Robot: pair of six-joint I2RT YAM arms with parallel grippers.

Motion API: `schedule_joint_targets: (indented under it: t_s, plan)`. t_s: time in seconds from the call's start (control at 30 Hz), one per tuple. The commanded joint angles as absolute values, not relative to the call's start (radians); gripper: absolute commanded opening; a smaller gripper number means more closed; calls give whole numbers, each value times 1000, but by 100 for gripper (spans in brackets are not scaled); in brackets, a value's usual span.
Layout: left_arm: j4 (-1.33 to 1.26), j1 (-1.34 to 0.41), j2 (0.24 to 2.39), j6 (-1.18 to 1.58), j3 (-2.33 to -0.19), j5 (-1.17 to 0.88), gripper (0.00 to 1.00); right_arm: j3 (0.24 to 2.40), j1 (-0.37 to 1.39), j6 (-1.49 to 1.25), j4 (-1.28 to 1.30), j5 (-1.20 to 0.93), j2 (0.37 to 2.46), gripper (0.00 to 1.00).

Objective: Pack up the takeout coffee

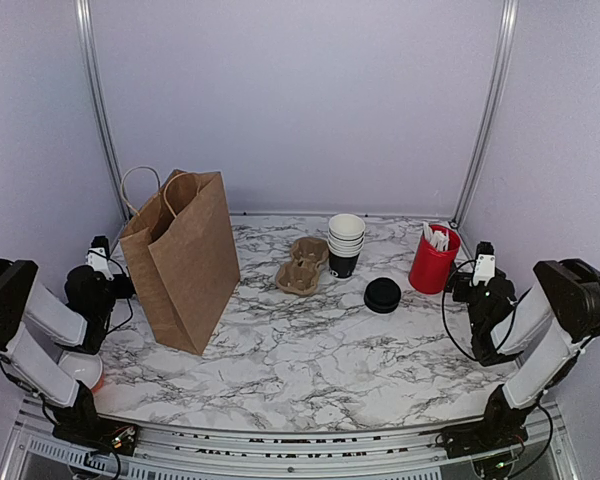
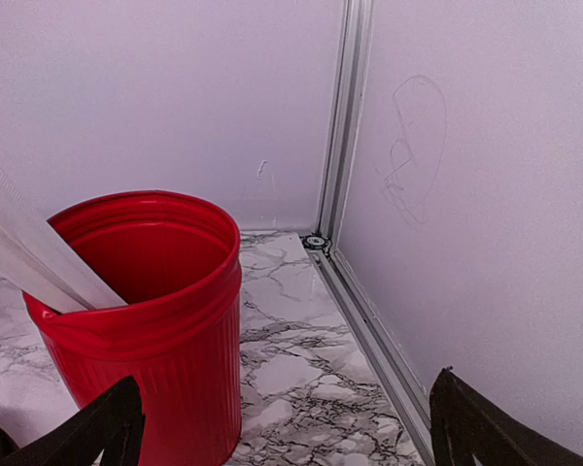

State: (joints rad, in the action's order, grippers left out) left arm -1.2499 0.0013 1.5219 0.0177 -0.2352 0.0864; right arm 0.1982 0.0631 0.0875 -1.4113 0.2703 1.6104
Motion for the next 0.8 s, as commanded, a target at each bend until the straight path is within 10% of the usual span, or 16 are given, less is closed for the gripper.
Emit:
schedule_joint_targets:
  t_s: [0.0,0.77]
  plan:
    - [-1234,7,1529,16,-253,78,99,211,63,95,-1416,267,1611,100]
    - [-1233,11,1529,24,-254,79,99,212,63,93,-1413,263,1611,100]
